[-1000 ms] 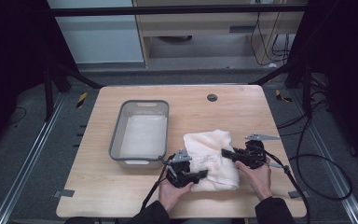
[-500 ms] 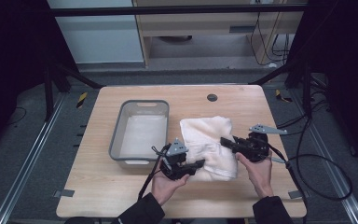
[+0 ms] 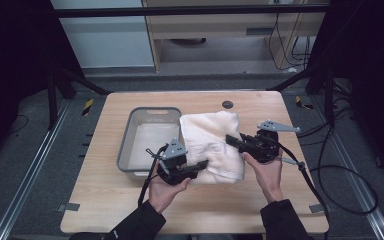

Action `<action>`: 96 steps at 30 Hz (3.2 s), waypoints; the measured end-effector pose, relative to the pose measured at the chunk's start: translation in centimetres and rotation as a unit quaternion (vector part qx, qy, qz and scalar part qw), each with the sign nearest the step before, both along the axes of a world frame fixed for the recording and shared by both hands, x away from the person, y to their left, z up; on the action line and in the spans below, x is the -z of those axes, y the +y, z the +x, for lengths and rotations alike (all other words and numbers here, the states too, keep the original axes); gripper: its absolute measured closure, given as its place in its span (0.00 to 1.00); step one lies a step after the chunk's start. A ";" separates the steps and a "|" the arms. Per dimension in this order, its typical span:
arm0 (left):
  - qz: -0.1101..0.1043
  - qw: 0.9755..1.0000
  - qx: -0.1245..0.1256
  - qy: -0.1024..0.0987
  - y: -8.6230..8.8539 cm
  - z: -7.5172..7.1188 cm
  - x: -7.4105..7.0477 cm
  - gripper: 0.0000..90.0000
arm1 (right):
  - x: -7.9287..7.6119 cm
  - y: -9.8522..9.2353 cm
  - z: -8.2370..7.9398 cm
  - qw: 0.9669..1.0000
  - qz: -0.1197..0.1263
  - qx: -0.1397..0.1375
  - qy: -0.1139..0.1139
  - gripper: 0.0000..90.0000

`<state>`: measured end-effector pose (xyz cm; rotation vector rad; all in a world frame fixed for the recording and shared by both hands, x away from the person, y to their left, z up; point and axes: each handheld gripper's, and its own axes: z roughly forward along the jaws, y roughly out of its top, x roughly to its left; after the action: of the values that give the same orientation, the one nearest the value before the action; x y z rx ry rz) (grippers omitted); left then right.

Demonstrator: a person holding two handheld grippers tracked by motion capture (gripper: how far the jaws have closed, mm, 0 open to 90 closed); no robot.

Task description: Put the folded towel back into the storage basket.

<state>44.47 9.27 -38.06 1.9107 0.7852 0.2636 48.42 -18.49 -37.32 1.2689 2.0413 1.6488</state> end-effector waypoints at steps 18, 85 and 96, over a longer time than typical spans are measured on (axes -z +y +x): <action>-0.011 0.999 -0.027 -0.016 4.5 0.7 -1.7 0.69 | -2.3 4.5 1.9 1.000 -0.002 -0.022 -0.017 0.71; 0.034 0.989 -0.141 0.034 16.7 5.9 0.6 0.69 | 1.9 19.8 9.1 1.000 -0.019 -0.024 0.002 0.69; 0.065 0.986 -0.148 0.044 16.3 6.6 2.0 0.70 | 3.6 20.3 9.6 0.998 -0.049 -0.021 0.013 0.67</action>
<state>51.05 25.60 -40.10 1.9350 1.1380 0.4231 58.03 1.82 -40.96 1.2295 2.1511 1.5370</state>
